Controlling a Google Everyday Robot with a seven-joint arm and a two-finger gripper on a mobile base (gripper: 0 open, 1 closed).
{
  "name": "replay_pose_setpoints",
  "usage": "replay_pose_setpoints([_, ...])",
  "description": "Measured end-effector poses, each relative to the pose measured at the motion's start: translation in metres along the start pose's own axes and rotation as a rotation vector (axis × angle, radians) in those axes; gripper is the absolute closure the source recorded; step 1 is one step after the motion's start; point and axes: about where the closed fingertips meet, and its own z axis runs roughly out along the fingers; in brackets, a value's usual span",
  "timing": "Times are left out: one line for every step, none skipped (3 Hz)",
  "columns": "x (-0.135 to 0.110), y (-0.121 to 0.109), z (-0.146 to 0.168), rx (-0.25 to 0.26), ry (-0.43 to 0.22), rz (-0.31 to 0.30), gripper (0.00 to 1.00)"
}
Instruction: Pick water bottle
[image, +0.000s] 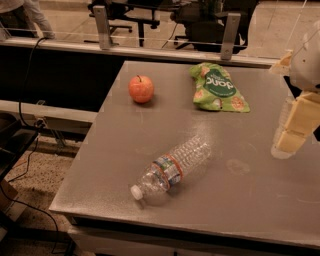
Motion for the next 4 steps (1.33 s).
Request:
replay_pose_setpoints([-0.001, 0.0, -0.001, 0.002, -0.002, -0.001, 0.0])
replay_pose_setpoints([-0.017, -0.002, 0.008, -0.044, -0.043, -0.047, 0.0])
replay_pose_setpoints([-0.044, 0.003, 0.022, -0.106, -0.094, -0.125, 0.0])
replay_pose_setpoints([-0.071, 0.014, 0.037, -0.165, -0.136, -0.206, 0.0])
